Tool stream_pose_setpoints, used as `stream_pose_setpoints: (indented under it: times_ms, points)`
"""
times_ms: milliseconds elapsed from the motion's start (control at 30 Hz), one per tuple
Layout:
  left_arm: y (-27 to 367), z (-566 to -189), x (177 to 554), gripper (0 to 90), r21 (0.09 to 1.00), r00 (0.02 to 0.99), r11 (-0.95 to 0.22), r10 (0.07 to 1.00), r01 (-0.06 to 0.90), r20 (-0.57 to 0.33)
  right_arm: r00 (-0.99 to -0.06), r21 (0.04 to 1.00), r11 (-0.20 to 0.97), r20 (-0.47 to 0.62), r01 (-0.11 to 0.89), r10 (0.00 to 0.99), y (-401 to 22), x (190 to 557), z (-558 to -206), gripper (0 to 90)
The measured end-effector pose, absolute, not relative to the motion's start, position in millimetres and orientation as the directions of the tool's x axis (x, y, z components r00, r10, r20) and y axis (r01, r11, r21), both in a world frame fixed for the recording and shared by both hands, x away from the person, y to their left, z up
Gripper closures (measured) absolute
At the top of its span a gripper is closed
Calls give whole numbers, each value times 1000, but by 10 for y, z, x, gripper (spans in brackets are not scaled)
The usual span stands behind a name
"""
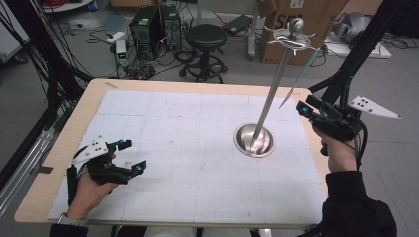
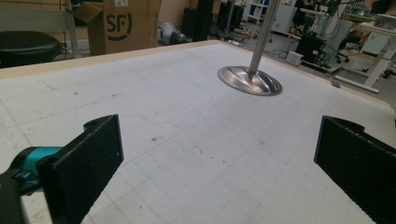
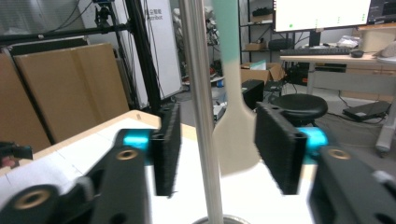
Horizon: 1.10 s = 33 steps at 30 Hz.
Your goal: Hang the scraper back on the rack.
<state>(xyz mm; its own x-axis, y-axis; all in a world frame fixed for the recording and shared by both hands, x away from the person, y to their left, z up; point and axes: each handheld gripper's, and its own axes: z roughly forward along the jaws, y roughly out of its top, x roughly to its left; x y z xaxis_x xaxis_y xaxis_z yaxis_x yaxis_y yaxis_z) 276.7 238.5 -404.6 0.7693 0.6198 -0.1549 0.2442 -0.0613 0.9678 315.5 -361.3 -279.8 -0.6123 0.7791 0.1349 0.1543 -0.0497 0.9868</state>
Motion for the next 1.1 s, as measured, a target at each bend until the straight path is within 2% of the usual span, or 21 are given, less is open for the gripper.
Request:
stream_pose_setpoints:
  times_ms: [367, 400, 500, 767, 1100]
  points:
    - [2377, -4054, 2777, 17, 969, 767, -55, 623, 241, -155, -641, 965, 74, 108, 250, 760, -3399, 3054, -3214, 75]
    - [2377, -4055, 2779, 18, 969, 768, -57, 622, 241, -155, -644, 964, 81, 105, 253, 758, -3370, 3042, -3240, 15]
    - [2373, -4057, 2779, 17, 969, 768, -59, 621, 241, -154, -648, 959, 87, 114, 270, 753, -3267, 3001, -3311, 3]
    - [2375, -4056, 2778, 17, 969, 766, -57, 624, 239, -152, -688, 967, 97, 97, 237, 719, -2995, 2867, -3469, 3]
    - [2351, -4074, 2784, 17, 969, 768, -80, 626, 234, -134, -726, 962, 141, 77, 235, 683, -2690, 2918, -3613, 3]
